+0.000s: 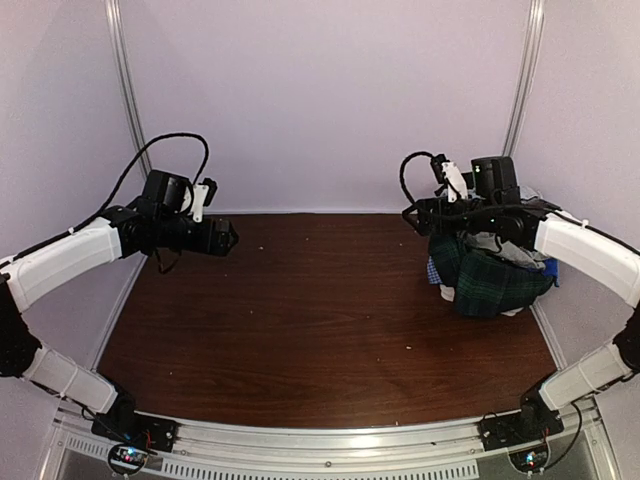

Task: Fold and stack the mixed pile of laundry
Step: Pick up the crumpled skirt and place it in the bin.

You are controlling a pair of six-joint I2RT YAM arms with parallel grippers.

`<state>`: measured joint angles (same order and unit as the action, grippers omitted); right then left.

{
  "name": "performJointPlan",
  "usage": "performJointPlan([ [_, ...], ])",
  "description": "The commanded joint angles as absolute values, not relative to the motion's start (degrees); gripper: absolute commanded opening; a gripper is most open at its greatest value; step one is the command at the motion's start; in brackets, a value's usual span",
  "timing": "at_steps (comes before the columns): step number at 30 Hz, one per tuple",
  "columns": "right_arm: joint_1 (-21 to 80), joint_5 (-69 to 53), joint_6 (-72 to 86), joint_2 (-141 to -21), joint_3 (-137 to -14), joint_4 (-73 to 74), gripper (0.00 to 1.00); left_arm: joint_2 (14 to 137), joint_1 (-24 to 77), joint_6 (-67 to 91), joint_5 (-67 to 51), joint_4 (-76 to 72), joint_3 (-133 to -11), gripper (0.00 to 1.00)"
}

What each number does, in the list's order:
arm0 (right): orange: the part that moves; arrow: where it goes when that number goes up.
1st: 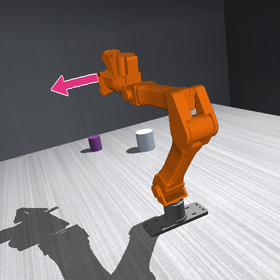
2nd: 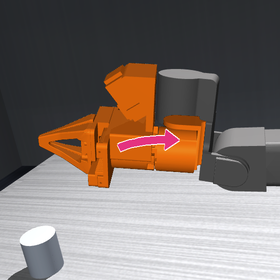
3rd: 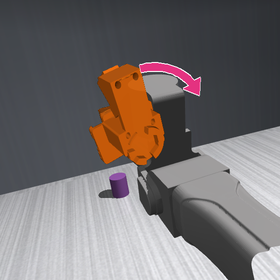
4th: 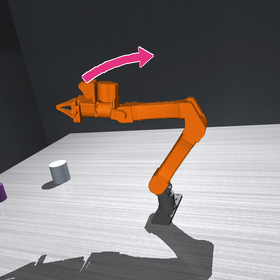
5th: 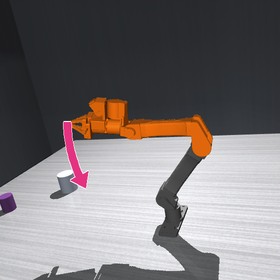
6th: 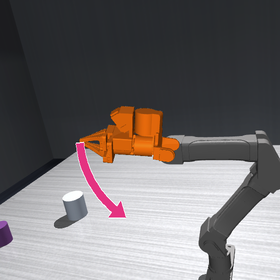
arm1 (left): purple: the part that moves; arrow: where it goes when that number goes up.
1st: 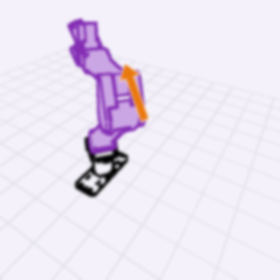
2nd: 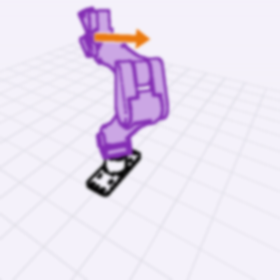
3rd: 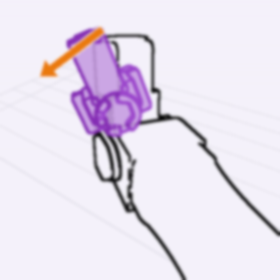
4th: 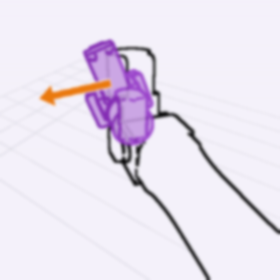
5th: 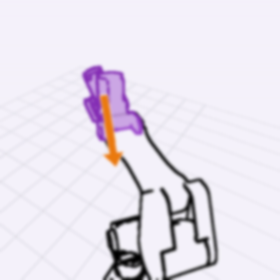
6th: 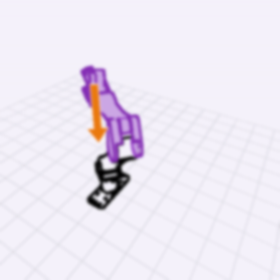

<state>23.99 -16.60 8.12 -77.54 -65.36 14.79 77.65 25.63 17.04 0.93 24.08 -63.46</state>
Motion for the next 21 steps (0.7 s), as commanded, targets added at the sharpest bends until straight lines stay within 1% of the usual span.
performJointPlan([
  [1, 23.44, -8.51, 5.82, -74.8, -71.71, 18.12, 1.0, 75.85, 26.27, 16.6, 1.2, 22.13, -63.75, 0.98],
  [6, 14.83, -3.14, 5.84, -71.47, -76.32, 22.47, 1.0, 75.57, 26.44, 16.36, 1.21, 21.83, -64.63, 0.98],
  [13, 4.3, 11.07, 4.19, -71.9, -80.31, 29.29, 1.0, 76.62, 26.5, 16.41, 1.52, 21.54, -65.74, 0.98],
  [17, -0.99, 12.43, 4.79, -74.52, -79.65, 31.11, 1.0, 77.39, 26.6, 16.49, 2.06, 21.79, -66.03, 0.98],
  [21, -3.01, 12.68, 4.69, -77.99, -78.35, 32.38, 1.0, 77.39, 26.55, 16.52, 3.4, 22.06, -65.97, 0.98],
])
